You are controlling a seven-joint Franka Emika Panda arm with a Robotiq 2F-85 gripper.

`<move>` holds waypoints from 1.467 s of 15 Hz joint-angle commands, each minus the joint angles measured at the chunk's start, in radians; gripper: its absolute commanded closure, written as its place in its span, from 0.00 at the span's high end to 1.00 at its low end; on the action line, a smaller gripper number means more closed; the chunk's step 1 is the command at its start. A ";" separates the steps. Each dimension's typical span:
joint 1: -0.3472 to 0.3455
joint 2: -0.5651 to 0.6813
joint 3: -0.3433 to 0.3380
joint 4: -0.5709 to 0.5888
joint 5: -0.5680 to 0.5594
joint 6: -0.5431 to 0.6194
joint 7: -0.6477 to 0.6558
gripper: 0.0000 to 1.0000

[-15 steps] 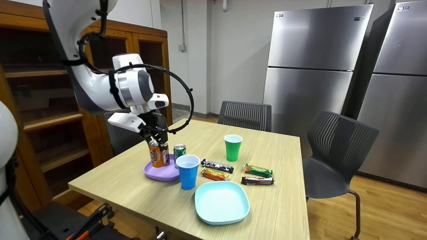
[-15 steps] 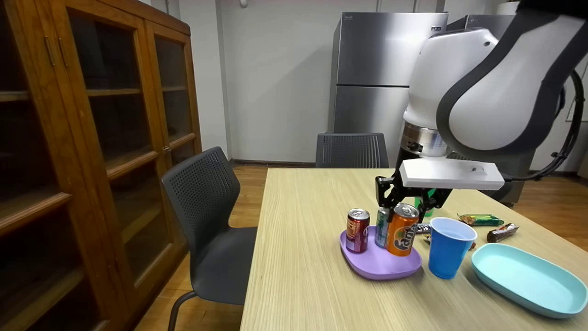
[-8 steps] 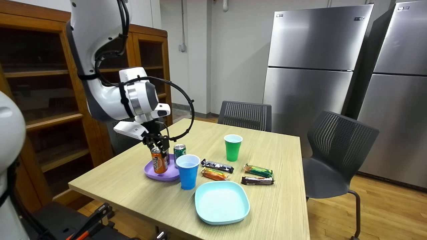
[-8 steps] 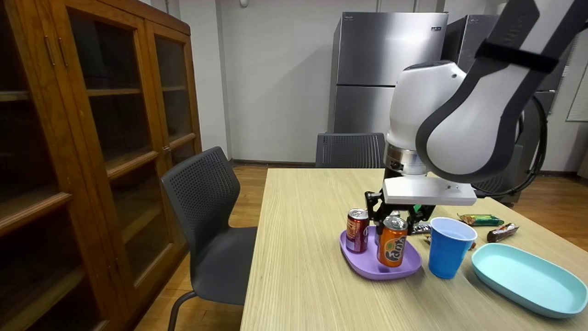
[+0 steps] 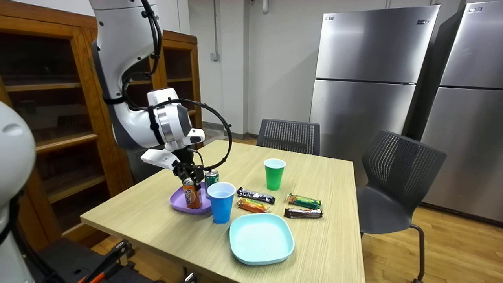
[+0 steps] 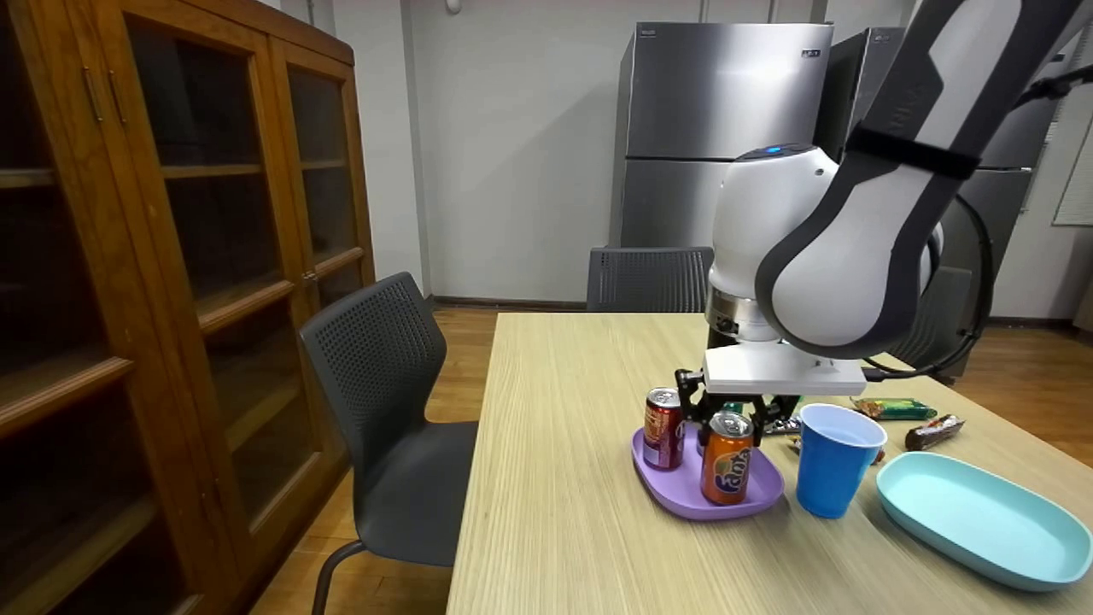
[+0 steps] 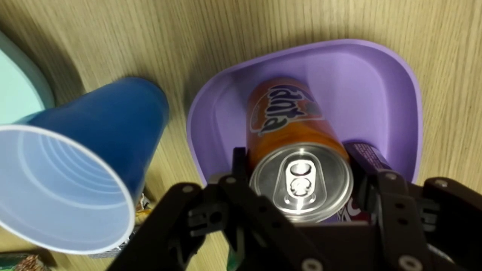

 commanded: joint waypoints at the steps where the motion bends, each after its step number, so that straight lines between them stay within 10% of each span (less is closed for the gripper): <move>1: 0.028 0.012 -0.025 0.026 -0.009 -0.006 0.032 0.38; 2: 0.030 0.015 -0.028 0.028 -0.009 -0.006 0.032 0.38; 3: 0.029 0.006 -0.027 0.023 -0.007 -0.007 0.029 0.88; 6: 0.013 -0.023 -0.014 0.007 0.007 -0.014 0.012 1.00; 22: -0.175 -0.352 0.070 -0.124 0.286 -0.041 -0.286 1.00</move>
